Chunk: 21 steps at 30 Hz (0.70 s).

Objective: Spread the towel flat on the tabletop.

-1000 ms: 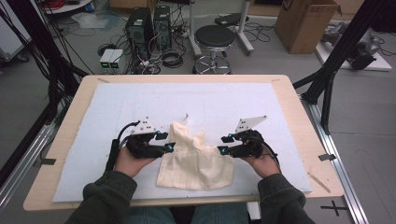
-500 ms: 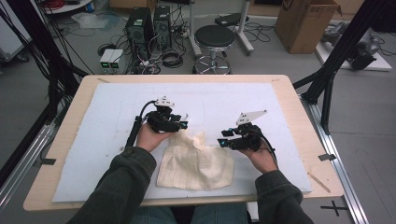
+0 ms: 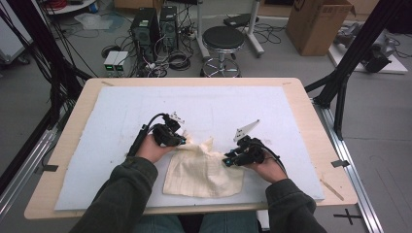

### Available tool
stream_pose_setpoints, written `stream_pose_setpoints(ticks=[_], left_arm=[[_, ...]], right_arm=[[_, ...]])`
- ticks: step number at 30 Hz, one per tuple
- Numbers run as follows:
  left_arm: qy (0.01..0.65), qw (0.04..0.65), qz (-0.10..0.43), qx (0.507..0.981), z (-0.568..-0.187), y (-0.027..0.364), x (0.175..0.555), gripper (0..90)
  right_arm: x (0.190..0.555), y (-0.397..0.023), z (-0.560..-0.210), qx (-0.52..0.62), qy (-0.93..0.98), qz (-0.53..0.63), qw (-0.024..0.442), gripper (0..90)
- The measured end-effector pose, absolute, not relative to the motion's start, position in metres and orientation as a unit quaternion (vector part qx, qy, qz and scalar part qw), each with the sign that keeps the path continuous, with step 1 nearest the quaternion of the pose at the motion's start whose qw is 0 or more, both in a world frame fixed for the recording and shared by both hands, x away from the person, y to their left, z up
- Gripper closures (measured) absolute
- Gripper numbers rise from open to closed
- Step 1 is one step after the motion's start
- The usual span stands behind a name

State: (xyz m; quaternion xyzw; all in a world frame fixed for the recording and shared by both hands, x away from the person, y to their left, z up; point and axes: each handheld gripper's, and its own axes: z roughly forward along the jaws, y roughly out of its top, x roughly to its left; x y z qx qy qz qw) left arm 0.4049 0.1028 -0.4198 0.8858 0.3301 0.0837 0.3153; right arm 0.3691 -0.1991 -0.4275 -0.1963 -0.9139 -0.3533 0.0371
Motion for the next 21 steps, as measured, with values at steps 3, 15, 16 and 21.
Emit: stream_pose_setpoints(ticks=[3,15,16,21], left_arm=[[0.337,0.325,0.102,0.878,-0.415,0.113,0.396,86.1],[0.352,0.367,0.144,0.849,-0.39,0.134,0.379,86.0],[0.351,0.369,0.142,0.849,-0.39,0.134,0.377,86.0],[0.358,0.359,0.138,0.851,-0.401,0.137,0.368,85.7]], right_arm=[[0.366,-0.197,-0.428,-0.188,-0.921,-0.339,0.037,86.9],[0.344,-0.238,-0.373,-0.222,-0.889,-0.391,-0.084,87.2],[0.344,-0.238,-0.373,-0.222,-0.889,-0.391,-0.084,87.2],[0.325,-0.228,-0.393,-0.192,-0.922,-0.336,-0.01,86.2]])
